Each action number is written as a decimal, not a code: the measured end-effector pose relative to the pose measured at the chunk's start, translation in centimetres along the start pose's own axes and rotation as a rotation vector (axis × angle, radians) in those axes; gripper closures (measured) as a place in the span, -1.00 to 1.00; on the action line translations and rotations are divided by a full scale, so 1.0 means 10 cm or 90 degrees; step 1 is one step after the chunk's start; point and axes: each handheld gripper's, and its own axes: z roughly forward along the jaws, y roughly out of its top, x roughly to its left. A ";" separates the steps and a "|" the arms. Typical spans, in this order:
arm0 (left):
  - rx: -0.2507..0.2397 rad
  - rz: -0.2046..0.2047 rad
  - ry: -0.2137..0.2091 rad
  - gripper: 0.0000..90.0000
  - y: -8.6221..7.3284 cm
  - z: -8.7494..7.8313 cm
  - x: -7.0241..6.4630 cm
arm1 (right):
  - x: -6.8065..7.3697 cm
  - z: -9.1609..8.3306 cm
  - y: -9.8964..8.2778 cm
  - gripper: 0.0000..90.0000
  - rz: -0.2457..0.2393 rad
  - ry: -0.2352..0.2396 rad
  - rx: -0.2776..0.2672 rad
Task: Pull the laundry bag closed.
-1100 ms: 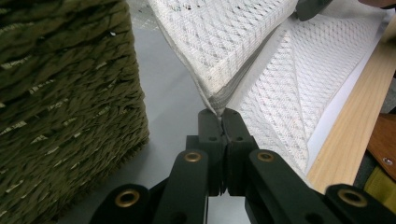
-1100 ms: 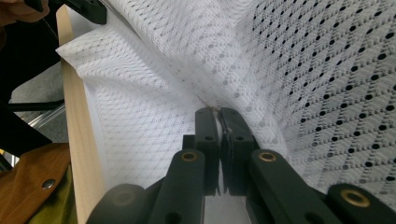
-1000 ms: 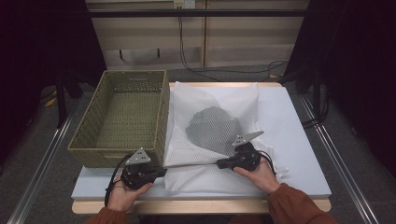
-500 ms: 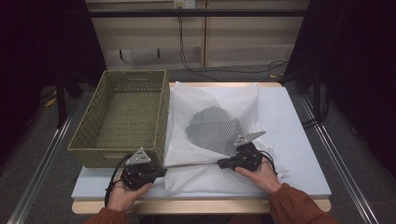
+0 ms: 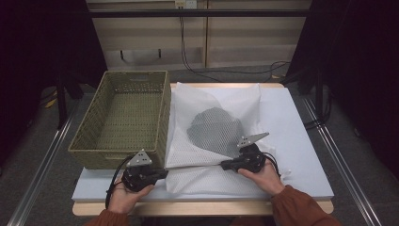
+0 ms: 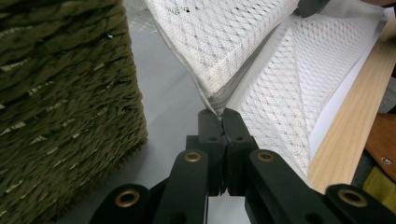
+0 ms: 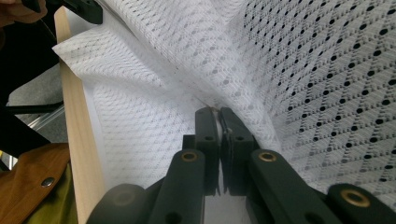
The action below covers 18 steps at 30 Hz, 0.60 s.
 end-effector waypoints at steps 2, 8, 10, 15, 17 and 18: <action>-0.002 0.000 0.000 0.96 0.00 0.00 0.00 | 0.00 0.00 0.00 0.93 0.001 0.001 -0.001; 0.000 -0.003 -0.001 0.96 -0.01 0.01 0.01 | 0.00 0.00 0.00 0.93 -0.003 -0.005 0.002; -0.002 -0.002 -0.002 0.96 0.00 0.00 0.00 | -0.01 0.00 -0.01 0.93 -0.002 -0.002 0.001; -0.002 -0.001 0.000 0.97 0.00 0.00 0.00 | 0.00 -0.02 0.00 0.93 -0.004 -0.007 -0.001; -0.005 -0.001 -0.002 0.96 0.00 -0.01 0.00 | 0.00 -0.03 -0.01 0.93 -0.002 -0.008 -0.002; -0.004 0.000 0.000 0.96 0.00 -0.01 0.01 | -0.01 -0.04 -0.01 0.93 -0.001 -0.006 -0.004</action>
